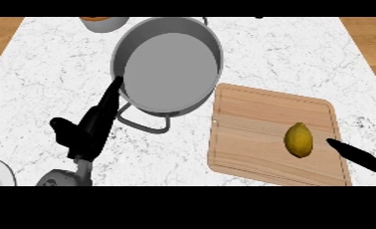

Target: Pick the lemon from the cutting board and place it in the pot

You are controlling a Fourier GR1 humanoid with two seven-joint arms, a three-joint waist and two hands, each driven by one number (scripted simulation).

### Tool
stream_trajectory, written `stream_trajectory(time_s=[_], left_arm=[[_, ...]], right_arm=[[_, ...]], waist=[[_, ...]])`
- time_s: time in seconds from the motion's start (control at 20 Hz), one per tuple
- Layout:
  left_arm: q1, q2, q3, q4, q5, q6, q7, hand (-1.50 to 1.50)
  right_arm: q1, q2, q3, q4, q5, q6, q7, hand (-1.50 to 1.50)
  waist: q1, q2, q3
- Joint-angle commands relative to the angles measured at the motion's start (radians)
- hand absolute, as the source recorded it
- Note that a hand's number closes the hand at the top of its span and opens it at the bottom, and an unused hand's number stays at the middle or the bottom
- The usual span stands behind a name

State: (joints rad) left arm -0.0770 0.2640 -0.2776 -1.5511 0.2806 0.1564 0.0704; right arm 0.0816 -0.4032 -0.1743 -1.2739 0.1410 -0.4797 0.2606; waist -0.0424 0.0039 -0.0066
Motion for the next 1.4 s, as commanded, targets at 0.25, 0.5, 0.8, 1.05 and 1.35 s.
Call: stream_trajectory(time_s=[0.25,0.5,0.8,1.05,1.35], left_arm=[[0.037,0.004,-0.033,-0.049,0.087,-0.081,0.128,0.0],[0.034,0.017,-0.016,-0.083,0.103,-0.086,0.161,0.0],[0.051,0.009,-0.028,-0.051,0.094,-0.118,0.126,0.0],[0.033,0.009,-0.021,-0.076,0.093,-0.108,0.156,0.0],[0.095,0.03,-0.009,-0.11,0.112,-0.137,0.159,0.0]], right_arm=[[0.137,-0.095,0.19,-0.374,0.302,0.007,0.557,-1.5],[0.083,-0.188,0.163,-0.677,0.29,0.19,0.942,-1.5],[-0.008,-0.196,0.118,-0.795,0.186,0.339,1.222,-1.5],[0.001,-0.14,0.084,-0.798,0.159,0.342,1.226,-1.5],[-0.045,-0.062,0.091,-0.782,0.213,0.327,1.227,-1.5]], waist=[[0.028,-0.009,-0.001],[0.034,-0.011,0.0],[0.048,-0.004,0.0],[0.048,-0.004,0.002],[0.058,-0.004,0.003]])
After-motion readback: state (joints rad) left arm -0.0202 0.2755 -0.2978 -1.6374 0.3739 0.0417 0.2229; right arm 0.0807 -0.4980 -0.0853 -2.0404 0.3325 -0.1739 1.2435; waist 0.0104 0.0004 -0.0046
